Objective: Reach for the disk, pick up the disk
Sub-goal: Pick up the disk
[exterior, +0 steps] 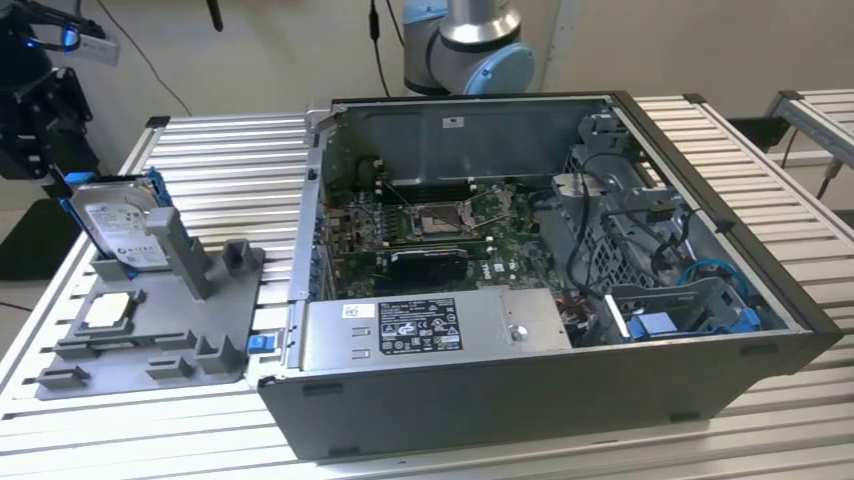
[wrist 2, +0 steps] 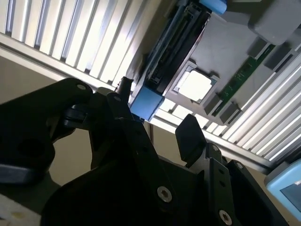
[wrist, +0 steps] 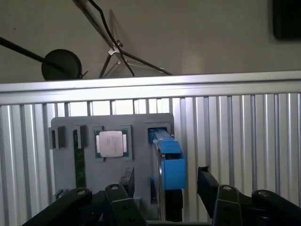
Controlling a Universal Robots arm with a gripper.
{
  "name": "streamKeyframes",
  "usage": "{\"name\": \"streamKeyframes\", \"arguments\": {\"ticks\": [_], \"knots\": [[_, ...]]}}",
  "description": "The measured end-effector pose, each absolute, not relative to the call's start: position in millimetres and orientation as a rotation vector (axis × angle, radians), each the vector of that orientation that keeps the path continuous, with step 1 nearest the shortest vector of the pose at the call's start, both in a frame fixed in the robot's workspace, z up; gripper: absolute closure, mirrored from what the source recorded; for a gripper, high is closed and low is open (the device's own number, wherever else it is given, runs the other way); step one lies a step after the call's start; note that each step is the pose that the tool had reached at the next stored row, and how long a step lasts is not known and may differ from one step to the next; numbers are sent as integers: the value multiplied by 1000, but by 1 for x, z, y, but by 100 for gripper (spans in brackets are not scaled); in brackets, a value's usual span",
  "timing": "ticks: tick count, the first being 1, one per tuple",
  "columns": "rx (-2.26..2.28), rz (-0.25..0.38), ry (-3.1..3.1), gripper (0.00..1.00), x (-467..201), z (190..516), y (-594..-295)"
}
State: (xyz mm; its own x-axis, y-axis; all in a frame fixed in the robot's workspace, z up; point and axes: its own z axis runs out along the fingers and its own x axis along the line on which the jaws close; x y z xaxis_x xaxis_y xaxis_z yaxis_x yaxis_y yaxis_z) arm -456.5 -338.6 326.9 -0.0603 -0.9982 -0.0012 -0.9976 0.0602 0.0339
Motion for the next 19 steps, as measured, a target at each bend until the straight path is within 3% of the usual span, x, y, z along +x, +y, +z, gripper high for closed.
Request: {"name": "streamKeyframes", "arguments": {"ticks": [19], "knots": [[2138, -40, -2271, 0, -454, 299, -337]]}}
